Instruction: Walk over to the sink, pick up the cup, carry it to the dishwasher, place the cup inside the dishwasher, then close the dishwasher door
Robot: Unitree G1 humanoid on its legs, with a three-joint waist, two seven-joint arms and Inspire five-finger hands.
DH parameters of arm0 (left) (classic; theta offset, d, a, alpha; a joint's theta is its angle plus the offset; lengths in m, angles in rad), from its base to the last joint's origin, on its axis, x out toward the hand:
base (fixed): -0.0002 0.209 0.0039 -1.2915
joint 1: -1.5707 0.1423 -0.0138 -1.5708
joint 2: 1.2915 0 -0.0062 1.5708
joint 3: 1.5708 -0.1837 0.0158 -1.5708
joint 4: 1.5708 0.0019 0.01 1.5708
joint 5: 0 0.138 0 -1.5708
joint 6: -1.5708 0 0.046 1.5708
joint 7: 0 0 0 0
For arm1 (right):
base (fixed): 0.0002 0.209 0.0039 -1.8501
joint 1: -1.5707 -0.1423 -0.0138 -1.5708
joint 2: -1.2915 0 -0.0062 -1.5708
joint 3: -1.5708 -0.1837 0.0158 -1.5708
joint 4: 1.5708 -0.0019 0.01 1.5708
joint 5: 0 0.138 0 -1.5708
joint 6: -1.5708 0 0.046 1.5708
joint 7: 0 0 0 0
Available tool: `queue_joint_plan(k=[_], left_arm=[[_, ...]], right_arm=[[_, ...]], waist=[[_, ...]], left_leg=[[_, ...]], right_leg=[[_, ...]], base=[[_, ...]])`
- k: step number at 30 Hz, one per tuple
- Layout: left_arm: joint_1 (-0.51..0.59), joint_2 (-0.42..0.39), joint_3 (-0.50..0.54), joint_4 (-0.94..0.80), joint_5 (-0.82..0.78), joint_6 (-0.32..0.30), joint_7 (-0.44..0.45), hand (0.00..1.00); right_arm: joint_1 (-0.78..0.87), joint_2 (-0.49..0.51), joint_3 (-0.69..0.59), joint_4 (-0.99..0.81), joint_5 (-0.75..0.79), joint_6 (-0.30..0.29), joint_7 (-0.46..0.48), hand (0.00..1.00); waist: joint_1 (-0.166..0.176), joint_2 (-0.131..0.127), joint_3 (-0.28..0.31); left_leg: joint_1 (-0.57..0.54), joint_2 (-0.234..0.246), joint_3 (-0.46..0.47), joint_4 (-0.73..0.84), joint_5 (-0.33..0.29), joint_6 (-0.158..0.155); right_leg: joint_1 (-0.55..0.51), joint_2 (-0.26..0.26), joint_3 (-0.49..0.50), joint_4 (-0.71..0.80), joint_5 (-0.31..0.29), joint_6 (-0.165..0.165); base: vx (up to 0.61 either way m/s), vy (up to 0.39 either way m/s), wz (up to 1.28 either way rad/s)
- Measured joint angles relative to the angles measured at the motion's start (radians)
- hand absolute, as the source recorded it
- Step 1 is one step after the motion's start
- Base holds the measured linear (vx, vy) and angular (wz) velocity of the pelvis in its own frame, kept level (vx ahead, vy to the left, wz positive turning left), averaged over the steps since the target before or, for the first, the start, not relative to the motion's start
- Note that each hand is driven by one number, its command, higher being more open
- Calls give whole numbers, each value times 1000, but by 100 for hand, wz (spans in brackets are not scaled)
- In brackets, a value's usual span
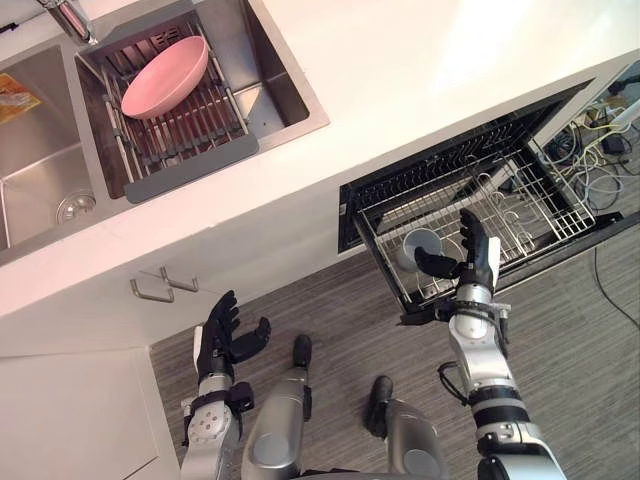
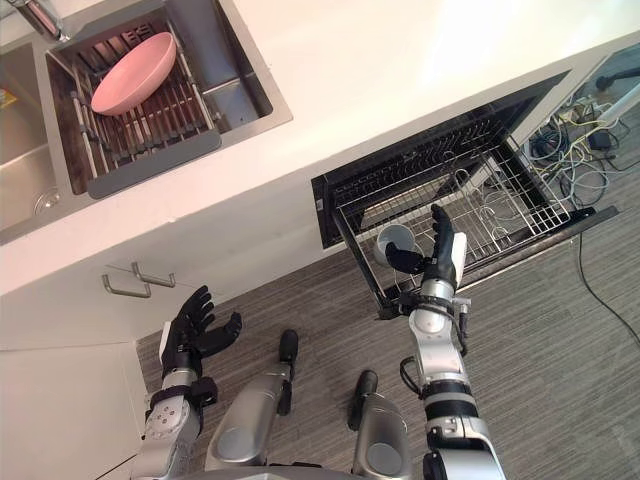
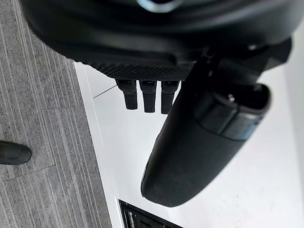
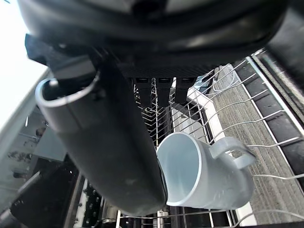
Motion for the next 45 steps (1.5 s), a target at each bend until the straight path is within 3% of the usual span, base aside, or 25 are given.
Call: queue_joint_plan(k=[7,11,15,16,17,18,19,23,26,28,29,30,31,32,35,37,38,41,45], left_arm=[[-8,-2,-5,58,10,6,-14,90],[-7,-1,-3,103,12,20,-19,90],[-23,-2,-7,139,22,20,-20,90],[-28,-2,-7,145,27,20,-20,90],[-33,-2,-8,160,28,19,-20,90],[-41,0,-7,188,28,20,-19,90],[-40,0,-8,203,29,20,-19,90],[-16,8,-10,273,30,21,-21,90],[19,10,-10,283,47,21,-33,90],[37,14,-10,294,49,23,-37,90],[40,26,-11,294,50,26,-40,90],[34,45,-13,293,52,26,-42,90],[29,56,-16,294,52,26,-42,90],[21,81,-23,293,61,26,-41,90],[0,112,-21,296,69,24,-41,90],[-11,123,-24,312,69,21,-43,90],[-13,122,-23,336,70,20,-46,90],[30,104,-21,339,71,19,-58,90],[51,94,-23,364,89,19,-74,90]], right_arm=[[177,36,30,-293,17,-37,39,90],[283,54,52,-419,51,-65,99,90],[307,57,68,-506,60,-98,134,90],[306,52,68,-530,61,-114,139,90],[305,44,66,-537,61,-125,140,90],[293,28,70,-541,61,-129,143,90],[290,16,76,-545,61,-131,145,90],[271,-22,111,-564,59,-142,179,90],[233,-57,122,-559,50,-142,194,90],[184,-102,145,-534,35,-142,199,90],[153,-127,154,-513,20,-142,207,90],[131,-154,153,-490,8,-142,212,90],[123,-167,152,-475,4,-142,216,90],[113,-192,153,-457,-1,-142,225,90],[51,-258,159,-412,1,-151,242,90],[27,-306,159,-393,2,-151,250,90],[20,-333,160,-377,5,-156,257,90],[-22,-378,190,-317,11,-157,285,90],[-54,-427,212,-245,12,-157,316,90]], waist=[[-33,-7,-4],[-53,-36,-22],[-64,-46,-32],[-78,-43,-39],[-83,-40,-51],[-74,-40,-56],[-76,-36,-61],[-73,-40,-109],[-70,-53,-126],[-70,-57,-130],[-73,-62,-137],[-82,-68,-139],[-85,-72,-143],[-86,-84,-152],[-89,-91,-160],[-89,-97,-164],[-96,-88,-175],[-76,-60,-212],[-64,-59,-214]], left_leg=[[42,4,-1,-6,-19,-7],[68,3,-28,10,-38,-14],[66,-1,-46,49,-53,-19],[44,11,38,72,-52,-12],[30,35,135,94,-80,29],[34,88,258,147,-115,36],[36,112,307,173,-125,35],[18,95,307,253,-192,36],[34,40,308,311,-260,61],[52,12,306,328,-293,79],[65,-12,286,331,-303,90],[75,-32,246,329,-304,114],[82,-41,223,325,-304,114],[99,-58,179,313,-298,108],[112,-78,88,297,-291,106],[111,-97,52,310,-287,99],[107,-102,32,326,-290,89],[103,-73,12,296,-290,70],[140,-56,3,228,-274,53]], right_leg=[[59,9,-8,-41,-1,2],[130,17,-44,-91,-1,2],[184,20,-89,-122,-1,3],[202,17,-121,-128,-2,3],[212,18,-145,-134,-2,3],[231,18,-150,-136,-3,5],[240,17,-156,-136,-6,10],[259,-15,-166,-127,-24,46],[262,-96,-182,-24,-100,61],[226,-153,-160,140,-113,55],[174,-183,-117,275,-93,20],[119,-185,-35,407,-41,-42],[98,-176,11,450,-44,-28],[79,-132,94,445,-99,-4],[20,-30,210,302,-139,0],[9,-6,233,166,-94,12],[24,-4,229,122,-53,53],[62,29,205,25,-23,41],[122,49,191,-85,24,31]], base=[[19,-12,0],[68,-40,17],[45,-29,35],[-26,23,65],[-3,37,59],[12,35,35],[53,85,10],[53,143,14],[79,174,20],[156,199,17],[167,155,63],[158,112,86],[207,59,113],[198,31,93],[195,-35,110],[160,-91,96],[203,-133,81],[179,-107,20],[117,-56,2]])
